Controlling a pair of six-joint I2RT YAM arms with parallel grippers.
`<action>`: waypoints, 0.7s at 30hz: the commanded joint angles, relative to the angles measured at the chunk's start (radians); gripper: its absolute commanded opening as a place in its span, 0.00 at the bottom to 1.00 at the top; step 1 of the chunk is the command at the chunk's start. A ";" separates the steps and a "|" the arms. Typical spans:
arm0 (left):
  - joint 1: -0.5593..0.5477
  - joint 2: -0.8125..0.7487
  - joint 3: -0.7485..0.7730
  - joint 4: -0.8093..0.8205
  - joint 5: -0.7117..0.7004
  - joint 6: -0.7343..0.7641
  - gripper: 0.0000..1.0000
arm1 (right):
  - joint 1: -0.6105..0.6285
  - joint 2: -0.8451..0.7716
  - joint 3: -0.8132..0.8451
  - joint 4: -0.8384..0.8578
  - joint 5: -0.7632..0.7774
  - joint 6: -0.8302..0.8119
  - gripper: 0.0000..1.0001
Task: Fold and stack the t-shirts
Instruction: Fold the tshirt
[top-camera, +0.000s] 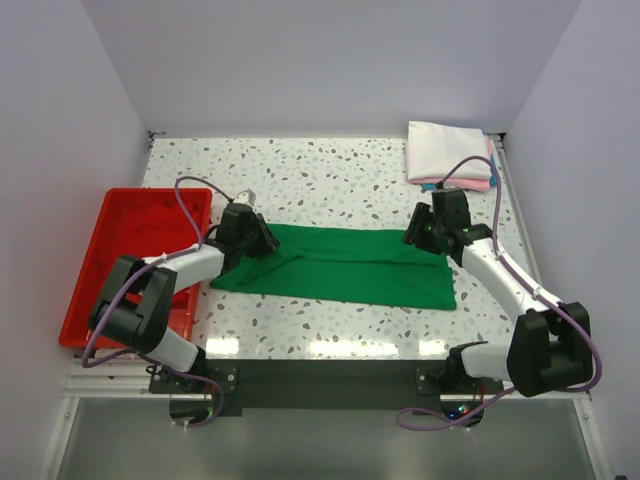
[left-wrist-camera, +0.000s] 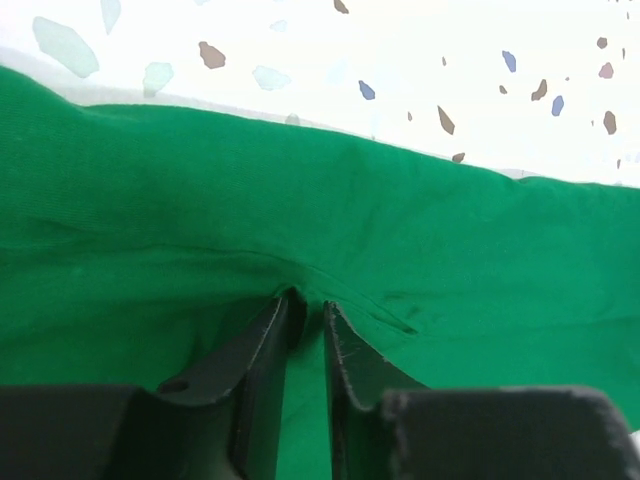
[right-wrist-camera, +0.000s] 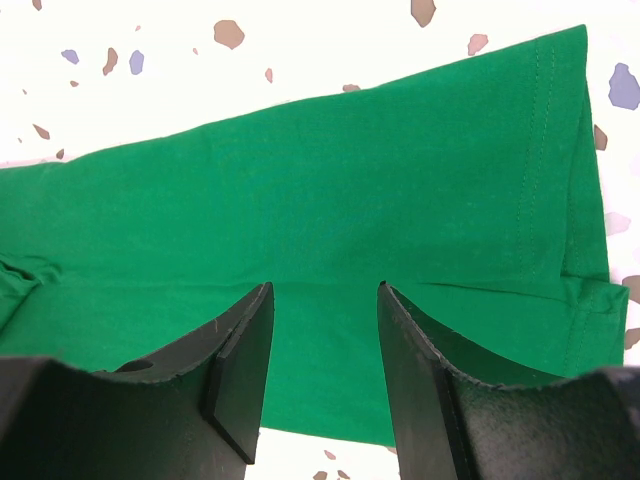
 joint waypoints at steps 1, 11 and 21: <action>0.000 0.009 -0.002 0.073 0.040 0.025 0.24 | 0.006 -0.035 0.019 0.006 0.012 -0.003 0.49; -0.012 -0.077 -0.039 0.071 0.089 0.027 0.11 | 0.005 -0.046 0.012 0.003 0.017 -0.003 0.49; -0.028 -0.155 -0.166 0.119 0.176 0.007 0.11 | 0.005 -0.057 0.002 0.009 0.011 0.003 0.49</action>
